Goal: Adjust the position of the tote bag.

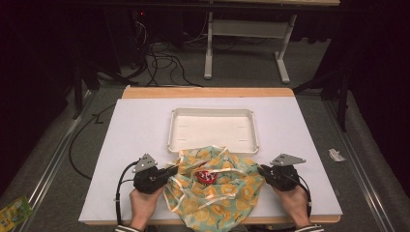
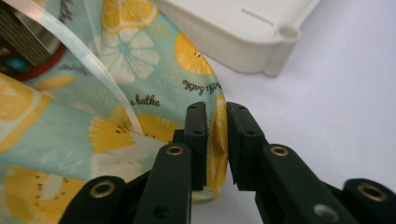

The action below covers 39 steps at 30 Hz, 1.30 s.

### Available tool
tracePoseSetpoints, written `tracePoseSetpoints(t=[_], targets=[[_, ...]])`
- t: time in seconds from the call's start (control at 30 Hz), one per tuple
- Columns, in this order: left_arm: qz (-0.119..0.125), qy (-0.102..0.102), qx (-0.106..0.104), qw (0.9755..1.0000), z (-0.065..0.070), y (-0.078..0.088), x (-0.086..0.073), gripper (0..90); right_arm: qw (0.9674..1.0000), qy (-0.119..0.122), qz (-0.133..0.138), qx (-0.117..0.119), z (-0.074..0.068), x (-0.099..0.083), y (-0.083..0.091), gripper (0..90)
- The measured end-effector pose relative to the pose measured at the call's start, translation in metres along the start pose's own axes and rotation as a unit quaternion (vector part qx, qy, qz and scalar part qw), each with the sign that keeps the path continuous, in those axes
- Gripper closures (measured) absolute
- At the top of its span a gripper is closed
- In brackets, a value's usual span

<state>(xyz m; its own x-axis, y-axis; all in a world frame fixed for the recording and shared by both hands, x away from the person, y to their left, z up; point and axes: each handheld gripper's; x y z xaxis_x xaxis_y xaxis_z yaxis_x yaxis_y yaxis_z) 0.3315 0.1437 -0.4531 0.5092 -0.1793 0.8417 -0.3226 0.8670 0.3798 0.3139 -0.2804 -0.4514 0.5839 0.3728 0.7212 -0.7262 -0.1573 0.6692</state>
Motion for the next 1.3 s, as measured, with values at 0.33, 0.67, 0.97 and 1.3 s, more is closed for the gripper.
tracePoseSetpoints(t=[0.33, 0.67, 0.97, 1.3], targets=[[0.005, -0.011, -0.012, 0.9999, 0.006, 0.002, 0.003, 89.6, 0.9986, 0.019, 0.050, 0.008, -0.015, 0.023, 0.029, 66.1], [0.010, -0.016, -0.019, 0.9997, 0.009, 0.002, 0.005, 89.6, 0.9953, 0.056, 0.064, 0.047, -0.044, 0.041, 0.028, 60.3], [0.014, -0.021, -0.024, 0.9994, 0.012, 0.005, 0.007, 89.6, 0.9933, 0.092, 0.044, 0.054, -0.068, 0.046, 0.011, 49.0], [0.017, -0.026, -0.029, 0.9991, 0.015, 0.004, 0.009, 89.6, 0.9936, 0.098, 0.032, 0.044, -0.076, 0.049, -0.004, 67.2]])
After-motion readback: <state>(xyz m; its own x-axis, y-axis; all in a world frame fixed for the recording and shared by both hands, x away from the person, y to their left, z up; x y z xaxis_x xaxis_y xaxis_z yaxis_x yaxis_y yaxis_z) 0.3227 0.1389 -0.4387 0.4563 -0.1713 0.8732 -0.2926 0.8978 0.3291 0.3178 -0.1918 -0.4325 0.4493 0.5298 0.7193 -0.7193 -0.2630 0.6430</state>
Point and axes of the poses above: each handheld gripper's, and its own axes: y roughly backward along the jaws, x roughly out of its top, z roughly to its right, and after that the axes turned 14 degrees about -x, right-handed
